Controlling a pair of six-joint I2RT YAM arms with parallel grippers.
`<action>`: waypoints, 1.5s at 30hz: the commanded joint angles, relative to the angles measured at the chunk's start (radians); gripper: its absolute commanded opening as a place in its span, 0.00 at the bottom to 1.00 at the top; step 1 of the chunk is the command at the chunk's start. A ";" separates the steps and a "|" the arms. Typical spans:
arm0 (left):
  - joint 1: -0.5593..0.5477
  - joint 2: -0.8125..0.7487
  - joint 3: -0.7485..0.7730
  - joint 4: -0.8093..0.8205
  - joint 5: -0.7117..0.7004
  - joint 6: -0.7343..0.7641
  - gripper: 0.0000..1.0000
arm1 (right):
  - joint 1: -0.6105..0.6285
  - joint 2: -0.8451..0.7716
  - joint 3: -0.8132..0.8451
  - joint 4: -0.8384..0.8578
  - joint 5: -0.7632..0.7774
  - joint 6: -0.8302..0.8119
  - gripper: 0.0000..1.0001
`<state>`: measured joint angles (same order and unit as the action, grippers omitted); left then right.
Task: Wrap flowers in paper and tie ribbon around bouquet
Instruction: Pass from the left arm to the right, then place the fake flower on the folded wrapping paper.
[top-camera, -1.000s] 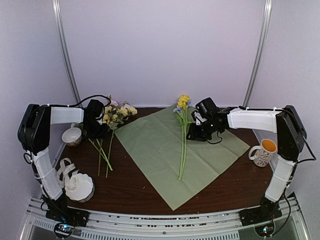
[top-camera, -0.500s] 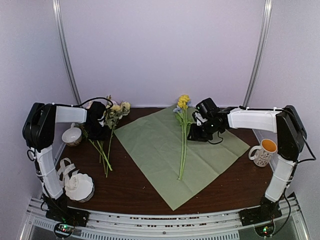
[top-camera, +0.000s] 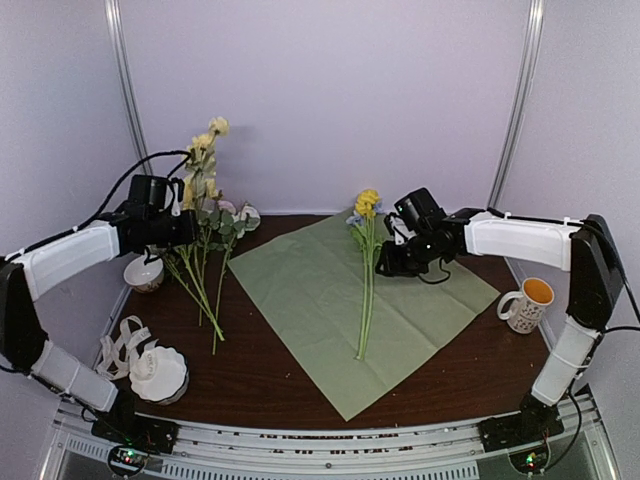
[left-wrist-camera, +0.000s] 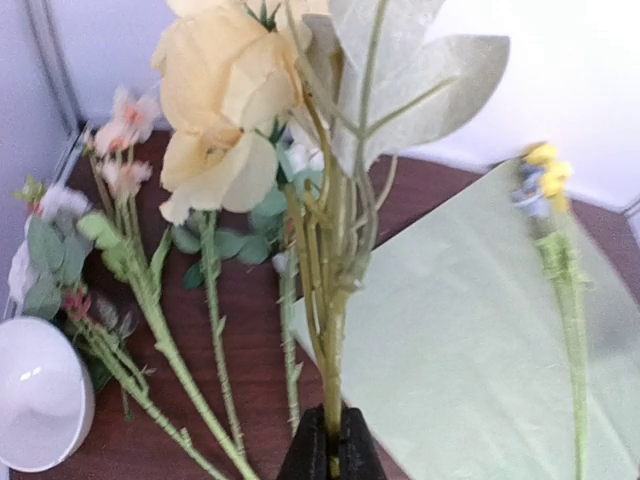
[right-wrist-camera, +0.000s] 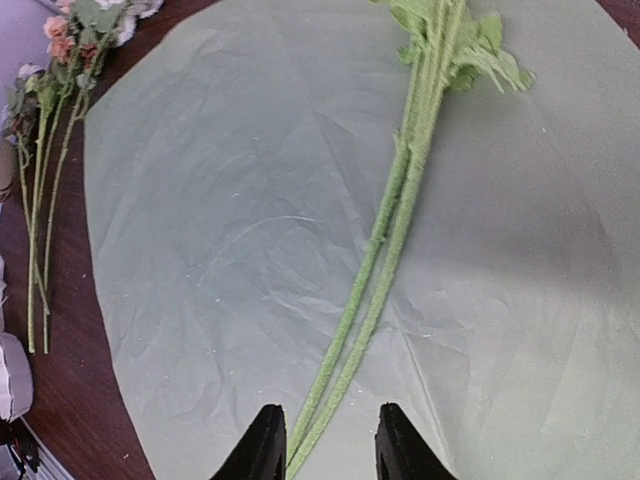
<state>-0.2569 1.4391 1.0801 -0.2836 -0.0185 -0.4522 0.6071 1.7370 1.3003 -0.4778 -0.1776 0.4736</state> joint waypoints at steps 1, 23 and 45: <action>-0.080 -0.161 -0.077 0.320 0.210 -0.027 0.00 | 0.080 -0.118 0.033 0.086 -0.051 -0.108 0.32; -0.378 -0.204 -0.121 1.101 0.597 -0.307 0.00 | 0.378 -0.024 0.254 0.702 -0.341 -0.024 0.54; -0.322 -0.057 0.187 -0.005 0.136 -0.065 0.78 | 0.081 0.043 0.204 0.146 -0.144 0.140 0.00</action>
<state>-0.6277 1.3090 1.2098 0.0711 0.2741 -0.5869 0.7605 1.7077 1.5204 -0.1062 -0.3897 0.5579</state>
